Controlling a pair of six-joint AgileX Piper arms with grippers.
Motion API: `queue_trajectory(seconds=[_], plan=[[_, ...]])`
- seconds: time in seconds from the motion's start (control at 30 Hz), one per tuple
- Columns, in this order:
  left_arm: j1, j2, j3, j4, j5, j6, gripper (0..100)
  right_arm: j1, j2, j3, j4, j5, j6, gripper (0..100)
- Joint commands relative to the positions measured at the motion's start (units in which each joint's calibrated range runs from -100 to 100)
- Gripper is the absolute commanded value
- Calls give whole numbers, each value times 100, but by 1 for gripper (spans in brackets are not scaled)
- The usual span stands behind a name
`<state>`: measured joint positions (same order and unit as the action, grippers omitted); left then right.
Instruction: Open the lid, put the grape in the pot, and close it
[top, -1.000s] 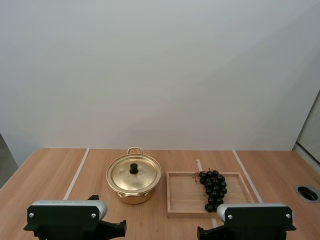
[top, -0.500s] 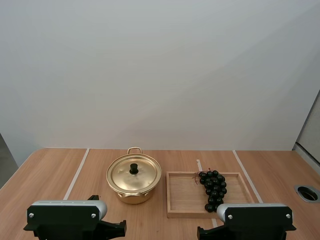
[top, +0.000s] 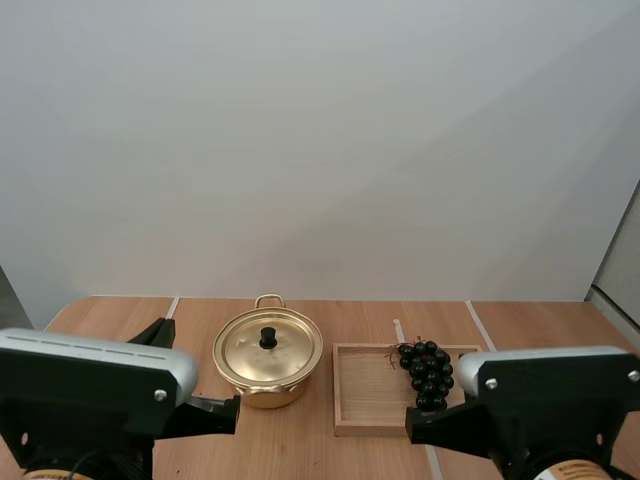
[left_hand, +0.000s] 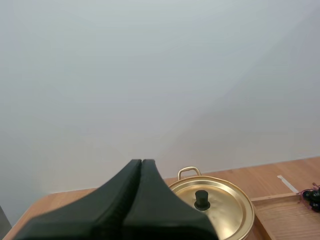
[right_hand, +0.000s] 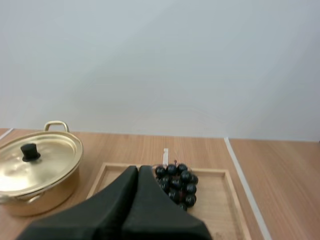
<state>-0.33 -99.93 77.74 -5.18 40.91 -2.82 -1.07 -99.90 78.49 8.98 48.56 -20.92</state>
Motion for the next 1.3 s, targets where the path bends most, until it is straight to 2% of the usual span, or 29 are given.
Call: queue_trajectory(seconds=[0.0, 0.13, 0.37, 0.43, 0.5, 0.53, 0.57, 0.6, 0.63, 0.67, 0.7, 0.8, 0.87, 1.03, 1.13, 1.27], plan=[[5, -7, -949, 25, 1267, 38, 0, -16, -10, -567, -60, 734, -39, 0], [5, -7, -1554, -73, 1430, 14, 0, -16, -10, -974, -103, 1498, -39, 0], [5, -7, -1820, -182, 1437, -137, 0, -16, -10, -1017, -202, 1473, -39, 0], [5, 57, -1820, -182, 1487, -173, 11, -16, 24, -1017, -216, 1475, -39, 1], [5, 366, -1820, -182, 1484, -173, 28, -16, 122, -1017, -216, 1450, -39, 25], [5, 606, -1820, -182, 1484, -173, 46, -16, 167, -1017, -216, 1415, -39, 41], [5, 688, -1820, -182, 1484, -173, 51, -16, 211, -1017, -216, 1415, -39, 53], [5, 1009, -1820, -182, 1484, -128, 71, -16, 265, -1017, -216, 1415, -39, 77], [5, 1200, -1828, -182, 1484, -88, 82, -16, 305, -1017, -216, 1394, -39, 94], [5, 1504, -1828, -182, 1466, -54, 93, -16, 361, -1017, -228, 1270, -39, 100], [5, 1662, -1828, -182, 1448, -40, 100, -16, 417, -1017, -226, 1194, -39, 100], [5, 2651, -1866, -182, 1411, 31, 100, -16, 721, -1017, -240, 906, 52, 100], [5, 3307, -1960, -222, 1392, 303, 100, -16, 989, -1017, -240, 816, 298, 100], [-2, 4881, -2438, -383, 1548, 924, 100, -16, 1540, -1017, -240, 816, 393, 100], [-2, 5870, -2876, -726, 1855, 1586, 100, -16, 1696, -1017, -240, 816, 393, 100], [-2, 6928, -3459, -1748, 2618, 2826, 100, -16, 1684, -1017, -240, 816, 393, 100]])
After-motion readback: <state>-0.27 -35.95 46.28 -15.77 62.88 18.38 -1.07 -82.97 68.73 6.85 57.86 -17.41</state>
